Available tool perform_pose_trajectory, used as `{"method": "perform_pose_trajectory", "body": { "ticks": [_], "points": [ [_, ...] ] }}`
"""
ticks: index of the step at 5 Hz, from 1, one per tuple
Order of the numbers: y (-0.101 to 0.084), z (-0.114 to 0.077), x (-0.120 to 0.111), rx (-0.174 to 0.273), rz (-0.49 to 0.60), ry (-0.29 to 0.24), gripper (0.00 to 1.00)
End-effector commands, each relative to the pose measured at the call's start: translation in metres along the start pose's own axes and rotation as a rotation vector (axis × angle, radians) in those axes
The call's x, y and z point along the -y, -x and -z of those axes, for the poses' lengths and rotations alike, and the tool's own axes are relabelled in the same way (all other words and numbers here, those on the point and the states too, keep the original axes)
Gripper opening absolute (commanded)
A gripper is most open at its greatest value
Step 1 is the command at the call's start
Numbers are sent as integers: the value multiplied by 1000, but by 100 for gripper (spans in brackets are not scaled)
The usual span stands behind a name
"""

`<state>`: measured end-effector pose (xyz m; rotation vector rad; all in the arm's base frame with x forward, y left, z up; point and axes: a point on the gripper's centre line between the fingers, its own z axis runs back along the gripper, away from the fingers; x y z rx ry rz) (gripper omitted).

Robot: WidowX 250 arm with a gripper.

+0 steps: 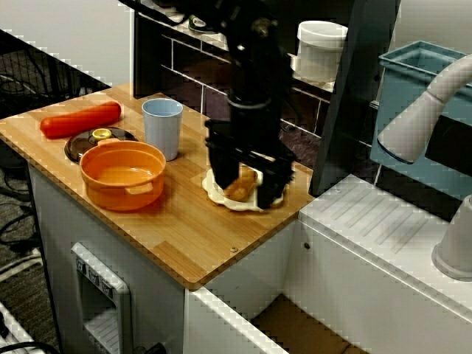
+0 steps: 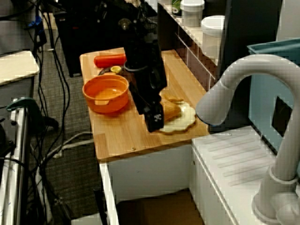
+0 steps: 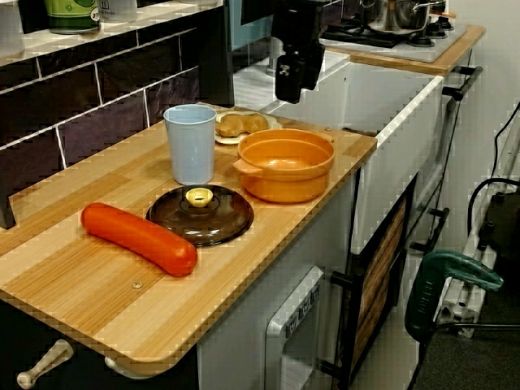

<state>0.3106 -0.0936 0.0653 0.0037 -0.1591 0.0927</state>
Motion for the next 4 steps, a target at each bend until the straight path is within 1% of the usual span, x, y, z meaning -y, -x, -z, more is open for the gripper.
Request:
{"method": "perform_pose_trajectory", "body": {
  "ticks": [1, 2, 3, 4],
  "points": [
    [-9, 8, 6, -2, -97, -57, 100],
    [-9, 2, -6, -6, -120, -33, 100],
    [-11, -4, -14, -18, -136, -23, 100],
    [-18, -9, -29, -16, -171, -18, 100]
  ]
}}
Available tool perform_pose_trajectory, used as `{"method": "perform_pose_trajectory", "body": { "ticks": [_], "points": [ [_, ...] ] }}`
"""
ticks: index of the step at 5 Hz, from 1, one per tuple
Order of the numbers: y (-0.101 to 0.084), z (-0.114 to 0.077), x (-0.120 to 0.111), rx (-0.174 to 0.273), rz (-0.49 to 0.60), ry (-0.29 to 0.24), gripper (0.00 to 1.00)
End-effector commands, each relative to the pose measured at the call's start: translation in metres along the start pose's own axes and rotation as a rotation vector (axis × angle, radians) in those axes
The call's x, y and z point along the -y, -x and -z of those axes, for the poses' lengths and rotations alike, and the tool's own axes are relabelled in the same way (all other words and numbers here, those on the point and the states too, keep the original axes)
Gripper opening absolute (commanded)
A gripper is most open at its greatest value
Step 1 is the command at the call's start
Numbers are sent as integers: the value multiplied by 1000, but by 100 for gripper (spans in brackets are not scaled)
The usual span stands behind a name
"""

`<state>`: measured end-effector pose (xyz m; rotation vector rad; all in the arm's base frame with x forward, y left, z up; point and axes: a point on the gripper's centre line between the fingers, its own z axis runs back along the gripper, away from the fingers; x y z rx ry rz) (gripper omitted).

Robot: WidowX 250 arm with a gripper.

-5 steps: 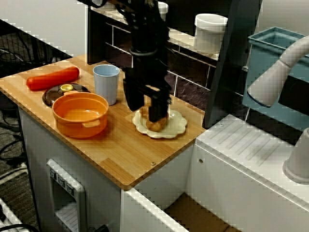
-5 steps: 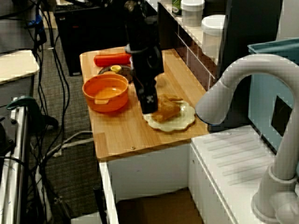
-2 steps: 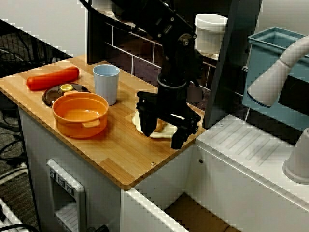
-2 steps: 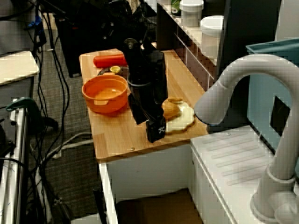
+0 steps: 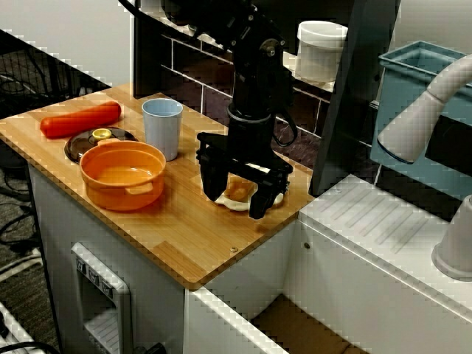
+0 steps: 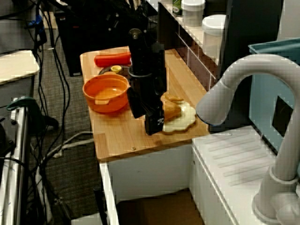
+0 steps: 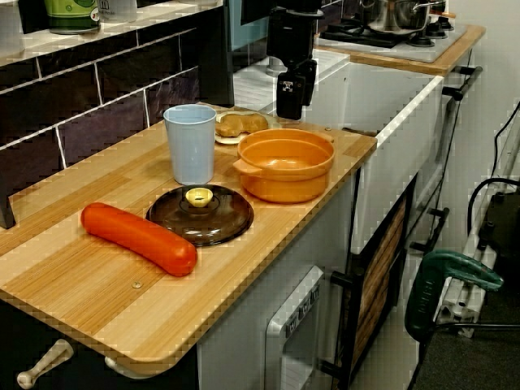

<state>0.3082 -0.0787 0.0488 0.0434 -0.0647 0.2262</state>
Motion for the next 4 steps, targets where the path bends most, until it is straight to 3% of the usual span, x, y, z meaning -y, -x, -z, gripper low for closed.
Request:
{"method": "perform_pose_trajectory", "body": {
  "ticks": [1, 2, 3, 4],
  "points": [
    [-25, -24, -21, 100, -139, 61, 100],
    [-31, -26, -22, 111, -175, 65, 100],
    [-39, -29, -27, 109, -258, 105, 100],
    [-45, -19, -24, 103, -291, 96, 100]
  ]
}}
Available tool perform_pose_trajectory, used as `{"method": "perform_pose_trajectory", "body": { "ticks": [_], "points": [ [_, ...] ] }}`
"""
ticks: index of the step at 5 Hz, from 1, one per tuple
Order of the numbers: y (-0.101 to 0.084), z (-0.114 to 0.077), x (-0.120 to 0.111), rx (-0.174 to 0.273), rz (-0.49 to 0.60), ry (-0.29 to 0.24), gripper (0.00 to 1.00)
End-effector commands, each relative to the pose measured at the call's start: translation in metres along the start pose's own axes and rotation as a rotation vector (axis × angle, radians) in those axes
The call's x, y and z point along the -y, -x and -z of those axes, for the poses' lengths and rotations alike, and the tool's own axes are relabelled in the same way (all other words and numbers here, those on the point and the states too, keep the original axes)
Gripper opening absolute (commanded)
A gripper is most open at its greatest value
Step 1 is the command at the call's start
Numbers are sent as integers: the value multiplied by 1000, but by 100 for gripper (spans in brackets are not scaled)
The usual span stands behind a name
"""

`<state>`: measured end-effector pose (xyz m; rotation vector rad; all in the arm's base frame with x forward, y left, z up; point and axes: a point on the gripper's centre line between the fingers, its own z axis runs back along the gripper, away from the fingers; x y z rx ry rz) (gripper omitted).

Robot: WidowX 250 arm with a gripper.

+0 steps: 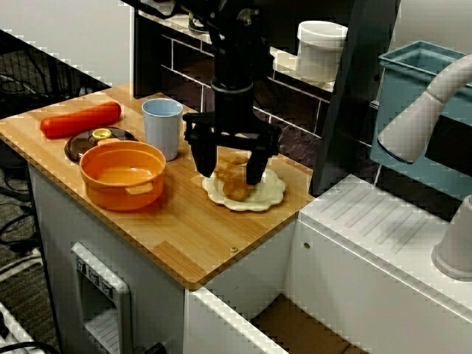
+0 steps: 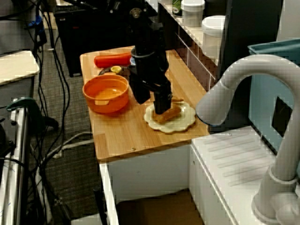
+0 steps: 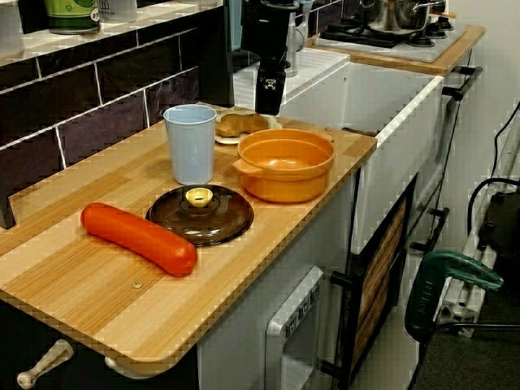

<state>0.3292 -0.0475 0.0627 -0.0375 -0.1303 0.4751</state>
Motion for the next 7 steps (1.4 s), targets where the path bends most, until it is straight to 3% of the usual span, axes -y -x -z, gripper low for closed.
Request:
{"method": "perform_pose_trajectory", "body": {
  "ticks": [1, 3, 5, 6, 7],
  "points": [
    [-22, 5, 11, 46, -69, 17, 100],
    [-32, 24, 12, 77, -178, 34, 100],
    [-30, 31, 12, 61, -166, 10, 100],
    [-25, 31, 9, 65, -156, 8, 0],
    [-25, 25, 5, 44, -146, 22, 0]
  ]
}}
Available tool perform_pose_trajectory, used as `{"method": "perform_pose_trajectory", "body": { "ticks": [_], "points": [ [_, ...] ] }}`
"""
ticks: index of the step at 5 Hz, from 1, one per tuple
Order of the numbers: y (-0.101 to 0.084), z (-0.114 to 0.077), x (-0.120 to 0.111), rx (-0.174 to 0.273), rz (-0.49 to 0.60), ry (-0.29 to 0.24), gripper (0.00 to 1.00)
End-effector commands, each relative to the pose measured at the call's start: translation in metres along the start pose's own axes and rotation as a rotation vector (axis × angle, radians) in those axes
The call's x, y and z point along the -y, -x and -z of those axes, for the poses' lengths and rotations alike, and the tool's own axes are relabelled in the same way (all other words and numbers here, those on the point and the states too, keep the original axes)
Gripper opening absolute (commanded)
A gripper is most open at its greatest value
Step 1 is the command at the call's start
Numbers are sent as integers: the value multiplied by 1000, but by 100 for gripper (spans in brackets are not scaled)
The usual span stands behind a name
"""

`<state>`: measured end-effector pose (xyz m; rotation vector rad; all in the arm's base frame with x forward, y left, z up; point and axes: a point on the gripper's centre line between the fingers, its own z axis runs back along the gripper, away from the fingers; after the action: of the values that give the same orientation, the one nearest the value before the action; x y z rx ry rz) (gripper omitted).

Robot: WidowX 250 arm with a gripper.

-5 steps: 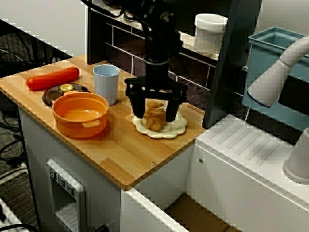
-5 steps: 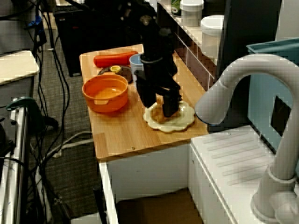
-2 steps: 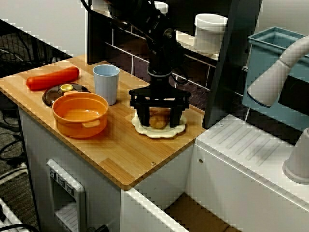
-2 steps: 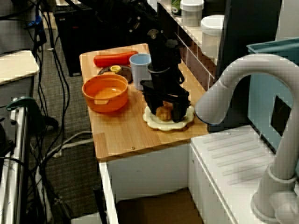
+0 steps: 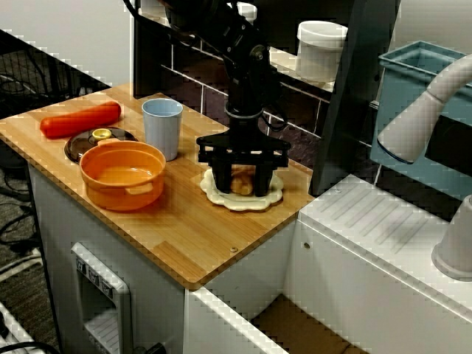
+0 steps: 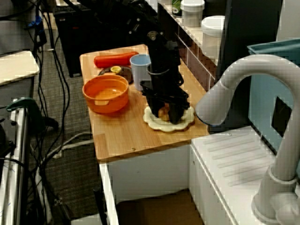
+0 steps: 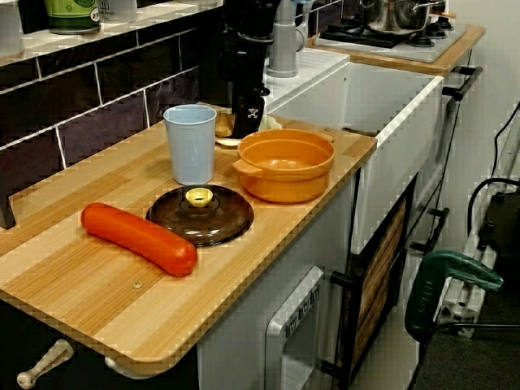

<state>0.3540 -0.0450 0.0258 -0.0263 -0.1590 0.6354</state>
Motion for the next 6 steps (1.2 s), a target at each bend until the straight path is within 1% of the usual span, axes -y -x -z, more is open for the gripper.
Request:
{"method": "perform_pose_trajectory", "body": {
  "ticks": [1, 2, 3, 4, 5, 6],
  "points": [
    [-10, -28, -7, -21, 17, 54, 0],
    [-8, -39, -14, -27, 21, 72, 0],
    [-7, -50, -20, -47, 33, 89, 0],
    [-3, -66, -25, -44, 47, 117, 0],
    [2, -77, -32, -48, 75, 136, 0],
    [13, -88, -46, -52, 114, 146, 0]
  ]
}}
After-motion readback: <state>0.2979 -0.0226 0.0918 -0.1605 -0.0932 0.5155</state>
